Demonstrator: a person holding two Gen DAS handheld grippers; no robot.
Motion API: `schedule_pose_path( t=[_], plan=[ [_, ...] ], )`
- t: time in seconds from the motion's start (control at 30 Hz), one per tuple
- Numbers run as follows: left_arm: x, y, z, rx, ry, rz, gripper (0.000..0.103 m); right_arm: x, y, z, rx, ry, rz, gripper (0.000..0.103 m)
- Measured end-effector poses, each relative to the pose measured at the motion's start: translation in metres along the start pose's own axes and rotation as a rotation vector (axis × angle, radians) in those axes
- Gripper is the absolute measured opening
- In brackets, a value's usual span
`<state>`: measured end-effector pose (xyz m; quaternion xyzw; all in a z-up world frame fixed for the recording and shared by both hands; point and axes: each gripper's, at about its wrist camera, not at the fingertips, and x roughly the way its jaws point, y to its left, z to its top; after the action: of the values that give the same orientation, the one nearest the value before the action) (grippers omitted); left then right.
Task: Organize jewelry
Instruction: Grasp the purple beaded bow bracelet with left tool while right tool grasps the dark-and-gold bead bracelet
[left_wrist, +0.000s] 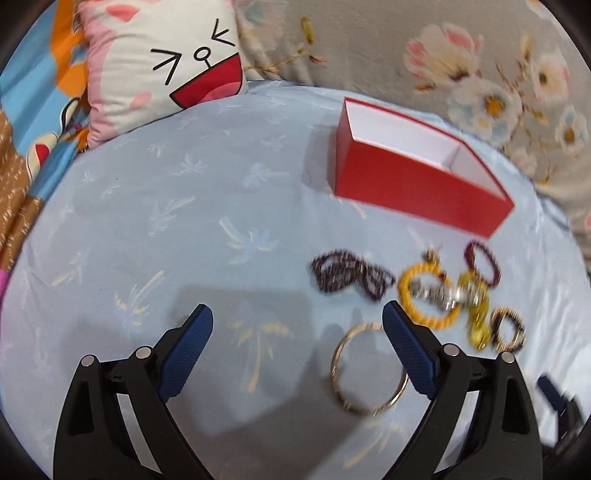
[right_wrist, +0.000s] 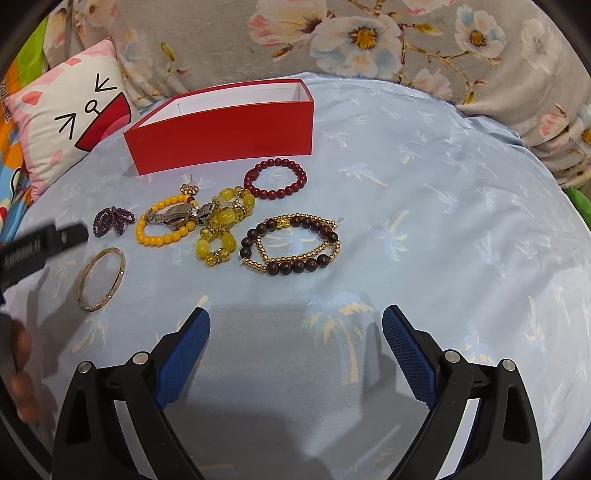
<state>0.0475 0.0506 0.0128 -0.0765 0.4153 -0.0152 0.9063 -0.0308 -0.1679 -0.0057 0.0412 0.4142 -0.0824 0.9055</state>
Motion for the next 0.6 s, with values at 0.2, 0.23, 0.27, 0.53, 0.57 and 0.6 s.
schedule_pose_path(
  t=[0.2, 0.23, 0.27, 0.53, 0.57, 0.6],
  plan=[
    [0.019, -0.032, 0.015, 0.088, -0.002, 0.021, 0.089, 0.0, 0.0, 0.0, 0.005, 0.0, 0.005, 0.091],
    [0.023, -0.035, 0.016, 0.107, -0.002, 0.028, 0.088, 0.0, 0.0, 0.0, 0.005, 0.0, 0.006, 0.091],
    [0.028, -0.039, 0.015, 0.124, 0.002, 0.049, 0.085, 0.0, 0.0, 0.001, 0.005, -0.001, 0.007, 0.091],
    [0.038, -0.036, 0.012, 0.157, 0.007, 0.067, 0.032, 0.001, 0.0, 0.001, 0.003, 0.012, 0.026, 0.091],
    [0.037, -0.034, 0.013, 0.154, 0.006, 0.061, 0.018, 0.001, 0.0, 0.002, 0.005, 0.017, 0.03, 0.09],
    [0.036, -0.031, 0.014, 0.148, 0.01, 0.048, 0.017, 0.002, 0.0, 0.002, 0.008, 0.024, 0.033, 0.089]
  ],
)
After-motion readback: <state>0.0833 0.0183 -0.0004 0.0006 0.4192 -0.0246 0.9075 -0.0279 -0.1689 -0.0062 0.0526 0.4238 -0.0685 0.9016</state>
